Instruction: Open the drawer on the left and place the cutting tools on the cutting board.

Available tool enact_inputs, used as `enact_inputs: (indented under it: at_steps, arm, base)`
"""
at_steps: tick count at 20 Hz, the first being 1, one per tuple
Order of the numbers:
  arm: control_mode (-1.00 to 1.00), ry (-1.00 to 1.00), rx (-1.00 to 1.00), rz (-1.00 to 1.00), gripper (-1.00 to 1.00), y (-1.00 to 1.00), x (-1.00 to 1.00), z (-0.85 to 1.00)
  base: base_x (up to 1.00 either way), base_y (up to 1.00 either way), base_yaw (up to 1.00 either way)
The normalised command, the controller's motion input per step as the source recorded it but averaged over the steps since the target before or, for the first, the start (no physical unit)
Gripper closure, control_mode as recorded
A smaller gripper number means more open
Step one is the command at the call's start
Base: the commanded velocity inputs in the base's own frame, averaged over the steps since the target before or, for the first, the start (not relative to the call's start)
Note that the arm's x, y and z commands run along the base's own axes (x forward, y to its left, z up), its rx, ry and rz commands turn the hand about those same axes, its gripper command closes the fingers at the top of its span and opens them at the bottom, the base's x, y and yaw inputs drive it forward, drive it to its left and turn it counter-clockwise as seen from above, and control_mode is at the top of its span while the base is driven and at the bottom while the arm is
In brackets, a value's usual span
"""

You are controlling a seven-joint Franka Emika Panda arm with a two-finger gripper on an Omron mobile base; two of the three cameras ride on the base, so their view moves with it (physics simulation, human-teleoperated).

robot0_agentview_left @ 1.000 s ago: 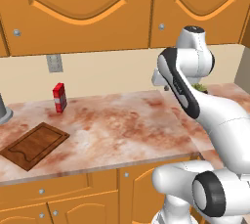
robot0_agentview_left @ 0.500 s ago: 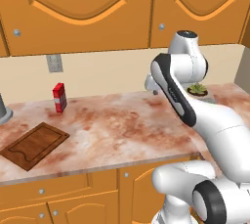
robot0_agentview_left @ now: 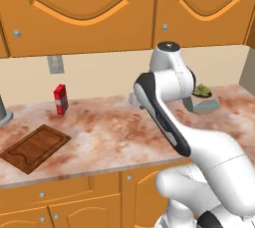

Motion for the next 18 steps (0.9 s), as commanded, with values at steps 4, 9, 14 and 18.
enact_inputs:
  at_steps: [4,9,14,18]
  arm:
    - [-1.00,-0.18,-0.17,0.27,-1.00,0.83,-0.08,-0.21]
    - [-1.00,-0.13,-0.17,0.29,-1.00,0.77,-0.11,-0.10]
    - [-1.00,-0.07,-0.22,0.27,-1.00,0.74,-0.17,-0.07]
    - [-1.00,-0.03,-0.23,0.26,-1.00,0.75,-0.18,-0.12]
  base:
    - [0.00,0.00,0.00]
    - [0.00,0.00,0.00]
    - [0.00,0.00,0.00]
    - [0.00,0.00,0.00]
